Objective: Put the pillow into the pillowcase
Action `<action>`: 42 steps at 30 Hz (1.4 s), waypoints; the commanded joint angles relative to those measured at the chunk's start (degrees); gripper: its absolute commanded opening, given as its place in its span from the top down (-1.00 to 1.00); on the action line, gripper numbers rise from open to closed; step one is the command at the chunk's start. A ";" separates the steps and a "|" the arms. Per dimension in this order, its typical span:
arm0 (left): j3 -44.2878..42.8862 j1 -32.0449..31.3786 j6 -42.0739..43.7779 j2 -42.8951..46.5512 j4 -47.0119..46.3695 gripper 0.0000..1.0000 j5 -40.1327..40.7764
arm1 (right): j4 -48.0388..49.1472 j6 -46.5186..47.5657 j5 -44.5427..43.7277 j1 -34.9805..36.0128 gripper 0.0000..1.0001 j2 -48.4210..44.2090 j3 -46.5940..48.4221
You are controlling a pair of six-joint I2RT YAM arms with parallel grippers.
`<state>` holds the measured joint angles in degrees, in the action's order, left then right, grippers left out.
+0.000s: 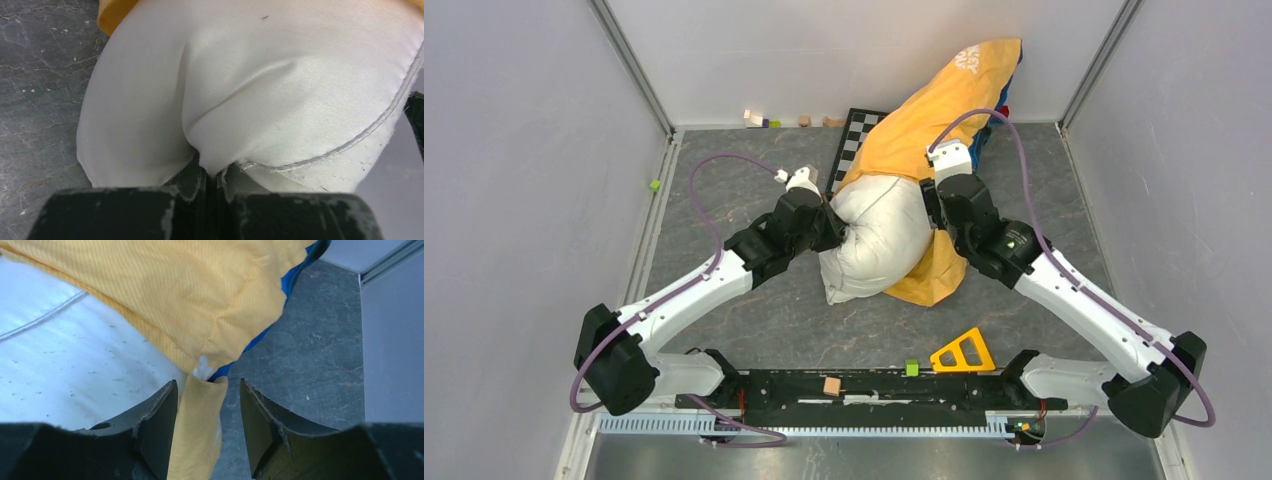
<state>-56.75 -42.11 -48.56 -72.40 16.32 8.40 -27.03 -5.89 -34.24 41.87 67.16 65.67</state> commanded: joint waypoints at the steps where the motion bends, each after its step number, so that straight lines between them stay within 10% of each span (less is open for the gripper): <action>1: 2.61 1.06 -0.84 -2.00 5.82 0.95 2.52 | 0.84 0.67 -1.85 -0.51 -0.10 -1.91 -1.63; 13: 2.77 1.32 -0.93 -1.55 5.92 0.95 2.67 | 5.27 2.75 -1.99 -2.14 -0.03 4.10 -2.09; 20: 2.31 1.50 -0.14 -2.17 5.79 0.95 2.86 | -0.26 2.26 -2.69 -0.94 0.97 4.95 4.39; 32: -1.77 1.58 1.37 -6.06 5.01 0.95 3.46 | -3.39 1.26 -3.23 28.58 0.99 6.30 15.47; 42: -5.53 1.59 3.01 -3.05 5.48 0.95 -0.91 | -7.82 8.06 -9.83 35.33 1.00 19.60 38.57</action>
<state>-61.25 -39.77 -46.35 -76.23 21.63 11.90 -42.83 -1.52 -44.16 73.84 82.56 90.37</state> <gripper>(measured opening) 0.070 0.013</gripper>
